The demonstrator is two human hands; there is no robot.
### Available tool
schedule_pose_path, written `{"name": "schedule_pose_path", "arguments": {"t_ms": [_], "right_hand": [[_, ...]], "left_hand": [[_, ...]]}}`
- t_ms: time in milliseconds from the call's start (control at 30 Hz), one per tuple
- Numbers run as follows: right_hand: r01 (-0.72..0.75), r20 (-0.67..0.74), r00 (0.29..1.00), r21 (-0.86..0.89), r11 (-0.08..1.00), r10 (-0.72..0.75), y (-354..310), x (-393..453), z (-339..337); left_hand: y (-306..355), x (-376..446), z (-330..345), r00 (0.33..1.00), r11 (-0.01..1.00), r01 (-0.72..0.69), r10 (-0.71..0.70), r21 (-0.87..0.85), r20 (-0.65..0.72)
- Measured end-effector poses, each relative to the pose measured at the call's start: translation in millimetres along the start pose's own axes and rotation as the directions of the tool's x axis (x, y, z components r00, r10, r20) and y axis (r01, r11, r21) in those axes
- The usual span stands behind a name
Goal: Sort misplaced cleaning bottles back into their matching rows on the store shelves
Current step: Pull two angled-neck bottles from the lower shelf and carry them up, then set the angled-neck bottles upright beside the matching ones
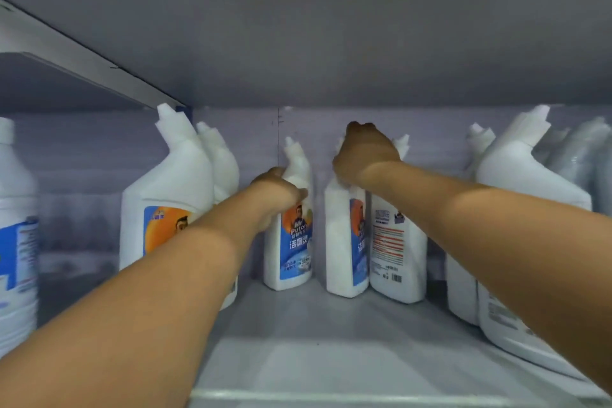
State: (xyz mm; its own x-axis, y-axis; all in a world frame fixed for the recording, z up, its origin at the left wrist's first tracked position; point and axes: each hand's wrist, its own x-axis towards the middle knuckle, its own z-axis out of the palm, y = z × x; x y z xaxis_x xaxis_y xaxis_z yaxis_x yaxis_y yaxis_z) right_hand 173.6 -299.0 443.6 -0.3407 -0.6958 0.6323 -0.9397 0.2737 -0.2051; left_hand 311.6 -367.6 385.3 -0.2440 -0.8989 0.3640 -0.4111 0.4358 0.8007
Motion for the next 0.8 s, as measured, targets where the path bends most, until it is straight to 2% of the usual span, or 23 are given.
{"name": "schedule_pose_path", "arguments": {"t_ms": [100, 200, 267, 333, 400, 500, 567, 667, 733, 800], "right_hand": [[0.065, -0.101, 0.993, -0.025, 0.998, -0.067, 2.8, 4.2, 5.9], [0.107, -0.114, 0.987, -0.026, 0.994, -0.109, 1.7, 9.1, 12.4], [0.088, -0.106, 0.990, -0.005, 0.996, -0.088, 2.0, 10.3, 15.4], [0.064, -0.042, 0.997, 0.036, 0.997, -0.063, 5.4, 11.0, 14.6], [0.052, 0.121, 0.991, 0.102, 0.993, -0.064, 10.3, 11.9, 6.7], [0.021, 0.312, 0.948, 0.136, 0.990, -0.063, 19.4, 14.8, -7.8], [-0.055, 0.376, 0.925, 0.248, 0.967, -0.044, 23.8, 16.5, -11.2], [-0.156, 0.402, 0.916, 0.376, 0.913, -0.009, 23.6, 17.9, -11.9], [-0.153, 0.373, 0.927, 0.300, 0.942, 0.032, 21.4, 18.0, -12.9], [-0.102, 0.310, 0.950, 0.274, 0.956, 0.013, 19.8, 18.2, -12.1]], "left_hand": [[-4.4, 0.0, -1.7, 0.998, 0.997, -0.057, 0.057, 0.045, 0.003], [-5.5, 0.9, -5.1, 0.996, 0.998, -0.061, 0.059, -0.025, -0.070], [-7.8, 3.3, -7.6, 0.991, 0.998, -0.054, 0.055, 0.007, -0.121], [-11.3, 2.1, -4.7, 0.994, 0.994, -0.047, 0.057, 0.102, -0.097], [-14.2, 0.6, 0.1, 0.997, 0.991, -0.046, 0.053, 0.125, -0.058], [-15.4, -2.2, 3.7, 0.996, 0.985, -0.070, 0.077, 0.155, -0.037], [-14.4, -3.5, 3.0, 0.994, 0.983, -0.085, 0.094, 0.164, -0.047], [-14.6, -5.2, 2.8, 0.992, 0.981, -0.101, 0.111, 0.163, -0.057], [-15.1, -4.9, 2.6, 0.992, 0.980, -0.099, 0.111, 0.173, -0.063], [-15.6, -3.5, 2.8, 0.992, 0.980, -0.092, 0.105, 0.174, -0.066]]}}
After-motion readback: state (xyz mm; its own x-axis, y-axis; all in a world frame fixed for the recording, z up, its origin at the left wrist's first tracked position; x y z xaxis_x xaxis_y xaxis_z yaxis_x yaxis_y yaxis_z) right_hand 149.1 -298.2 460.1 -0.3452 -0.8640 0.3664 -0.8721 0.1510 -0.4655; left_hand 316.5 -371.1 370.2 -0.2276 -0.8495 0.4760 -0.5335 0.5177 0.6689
